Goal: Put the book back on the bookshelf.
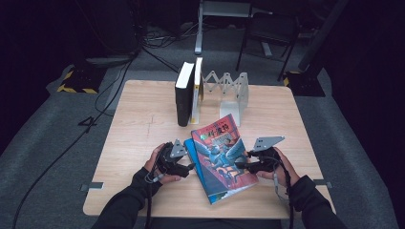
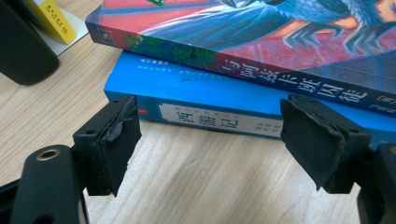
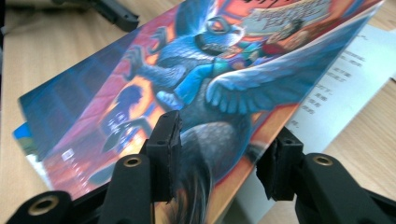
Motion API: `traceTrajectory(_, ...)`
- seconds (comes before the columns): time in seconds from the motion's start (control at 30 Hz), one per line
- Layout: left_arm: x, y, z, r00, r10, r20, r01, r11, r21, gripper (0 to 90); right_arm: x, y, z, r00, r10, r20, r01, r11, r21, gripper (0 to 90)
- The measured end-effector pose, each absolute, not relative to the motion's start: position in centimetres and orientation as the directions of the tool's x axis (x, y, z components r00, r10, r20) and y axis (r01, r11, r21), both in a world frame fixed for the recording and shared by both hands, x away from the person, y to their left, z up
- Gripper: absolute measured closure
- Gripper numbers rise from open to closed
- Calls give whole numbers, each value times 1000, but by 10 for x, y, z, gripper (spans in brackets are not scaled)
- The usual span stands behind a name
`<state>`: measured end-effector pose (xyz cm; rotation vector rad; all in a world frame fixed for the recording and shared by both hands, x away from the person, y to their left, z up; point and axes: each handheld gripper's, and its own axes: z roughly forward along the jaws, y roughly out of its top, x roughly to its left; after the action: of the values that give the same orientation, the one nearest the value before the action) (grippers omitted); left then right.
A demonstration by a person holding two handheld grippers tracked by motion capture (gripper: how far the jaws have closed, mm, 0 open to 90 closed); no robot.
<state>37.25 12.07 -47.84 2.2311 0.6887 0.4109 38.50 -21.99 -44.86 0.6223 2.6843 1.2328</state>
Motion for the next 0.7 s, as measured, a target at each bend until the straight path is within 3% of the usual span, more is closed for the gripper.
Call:
traceTrajectory(0.13, 370, 124, -477, 804, 589, 81, 343, -571, 746, 201, 368, -216, -443, -926, 378, 19, 272, 628, 729, 527)
traceTrajectory(0.23, 369, 125, -477, 807, 584, 86, 338, -576, 745, 201, 357, -216, -440, -923, 384, 0, 273, 658, 702, 366)
traceTrajectory(0.3, 368, 125, -477, 807, 585, 86, 338, -576, 745, 201, 356, -220, -439, -912, 409, -12, 292, 671, 681, 305)
traceTrajectory(0.47, 366, 122, -476, 813, 574, 101, 320, -585, 745, 201, 366, -234, -440, -869, 491, -56, 333, 666, 667, 291)
traceTrajectory(0.7, 367, 118, -477, 817, 569, 93, 321, -583, 746, 201, 380, -237, -451, -895, 428, 124, 400, 649, 647, 263)
